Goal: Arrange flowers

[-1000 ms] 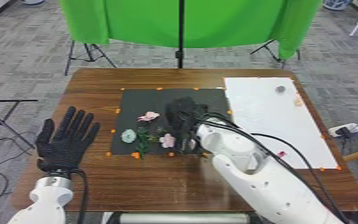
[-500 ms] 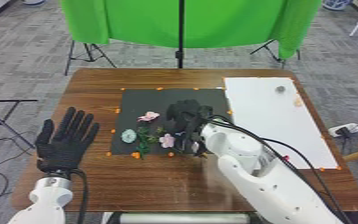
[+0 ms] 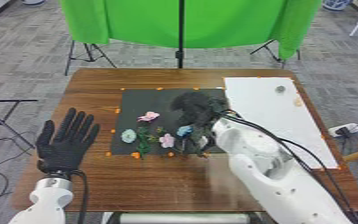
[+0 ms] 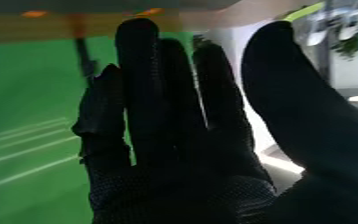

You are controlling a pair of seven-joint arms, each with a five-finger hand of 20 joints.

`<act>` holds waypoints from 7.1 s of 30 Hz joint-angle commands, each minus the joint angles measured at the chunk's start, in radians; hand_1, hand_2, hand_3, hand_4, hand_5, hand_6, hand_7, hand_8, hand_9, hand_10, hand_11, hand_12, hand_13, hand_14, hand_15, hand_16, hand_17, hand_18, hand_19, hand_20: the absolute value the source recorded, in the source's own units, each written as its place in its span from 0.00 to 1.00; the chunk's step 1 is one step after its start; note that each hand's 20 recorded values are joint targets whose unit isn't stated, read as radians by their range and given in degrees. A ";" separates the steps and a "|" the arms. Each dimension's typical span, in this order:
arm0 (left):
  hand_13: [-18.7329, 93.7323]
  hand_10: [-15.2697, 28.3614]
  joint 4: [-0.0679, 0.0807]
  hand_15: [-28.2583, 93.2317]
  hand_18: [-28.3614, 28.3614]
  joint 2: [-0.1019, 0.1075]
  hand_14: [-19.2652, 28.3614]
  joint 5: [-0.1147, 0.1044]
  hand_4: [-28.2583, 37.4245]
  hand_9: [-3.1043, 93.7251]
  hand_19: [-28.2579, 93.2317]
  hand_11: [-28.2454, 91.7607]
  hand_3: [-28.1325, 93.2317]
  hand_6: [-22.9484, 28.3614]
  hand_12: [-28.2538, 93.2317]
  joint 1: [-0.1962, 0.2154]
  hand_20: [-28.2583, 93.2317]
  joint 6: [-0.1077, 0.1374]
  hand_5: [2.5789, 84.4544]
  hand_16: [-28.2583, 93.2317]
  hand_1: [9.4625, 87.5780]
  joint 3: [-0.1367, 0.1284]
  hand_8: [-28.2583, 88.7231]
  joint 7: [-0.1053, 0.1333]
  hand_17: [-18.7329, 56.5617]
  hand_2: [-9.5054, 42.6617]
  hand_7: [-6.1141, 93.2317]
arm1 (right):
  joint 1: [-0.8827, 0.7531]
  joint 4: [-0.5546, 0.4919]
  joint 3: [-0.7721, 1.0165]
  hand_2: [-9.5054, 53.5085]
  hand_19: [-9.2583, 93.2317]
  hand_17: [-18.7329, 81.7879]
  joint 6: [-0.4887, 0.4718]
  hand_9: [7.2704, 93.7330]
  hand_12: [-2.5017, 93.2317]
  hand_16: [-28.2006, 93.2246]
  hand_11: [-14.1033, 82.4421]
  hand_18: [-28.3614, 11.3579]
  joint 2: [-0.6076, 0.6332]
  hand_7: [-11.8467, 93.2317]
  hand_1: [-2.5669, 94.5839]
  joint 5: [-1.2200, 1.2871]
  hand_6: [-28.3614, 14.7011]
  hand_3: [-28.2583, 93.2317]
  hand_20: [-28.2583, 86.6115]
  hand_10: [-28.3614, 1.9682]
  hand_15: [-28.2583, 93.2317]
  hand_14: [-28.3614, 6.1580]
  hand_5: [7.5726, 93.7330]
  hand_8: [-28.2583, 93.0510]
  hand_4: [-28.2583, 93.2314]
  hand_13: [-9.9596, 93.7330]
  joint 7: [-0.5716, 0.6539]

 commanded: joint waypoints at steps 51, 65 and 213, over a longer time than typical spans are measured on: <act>0.40 0.69 0.001 0.48 0.73 -0.009 0.73 0.000 0.00 0.41 0.50 0.38 0.86 0.63 0.31 0.027 0.33 -0.010 0.50 0.18 0.20 0.008 0.17 -0.002 0.14 0.44 0.16 | 0.018 0.505 0.317 0.00 0.87 0.49 0.152 0.87 0.38 0.55 0.23 0.26 0.184 0.35 0.69 -0.047 0.73 0.79 0.55 0.66 0.48 0.71 0.76 0.19 0.00 0.78 0.098; 0.40 0.69 -0.001 0.48 0.73 -0.005 0.73 -0.002 0.00 0.41 0.50 0.38 0.86 0.63 0.31 0.032 0.33 -0.006 0.50 0.18 0.19 0.003 0.17 -0.009 0.14 0.44 0.15 | -0.029 0.129 0.242 0.00 0.87 0.49 0.150 0.88 0.41 0.58 0.23 0.25 0.118 0.35 0.69 0.006 0.71 0.81 0.57 0.65 0.48 0.70 0.76 0.20 0.00 0.78 -0.128; 0.40 0.69 0.001 0.47 0.73 0.003 0.73 -0.017 0.00 0.41 0.49 0.37 0.87 0.63 0.31 0.018 0.33 -0.050 0.50 0.18 0.18 0.000 0.17 0.014 0.15 0.39 0.15 | -0.029 0.120 0.161 0.00 0.84 0.48 0.127 0.91 0.43 0.54 0.25 0.24 0.193 0.47 0.63 0.002 0.69 0.82 0.55 0.63 0.49 0.67 0.79 0.19 0.00 0.79 -0.078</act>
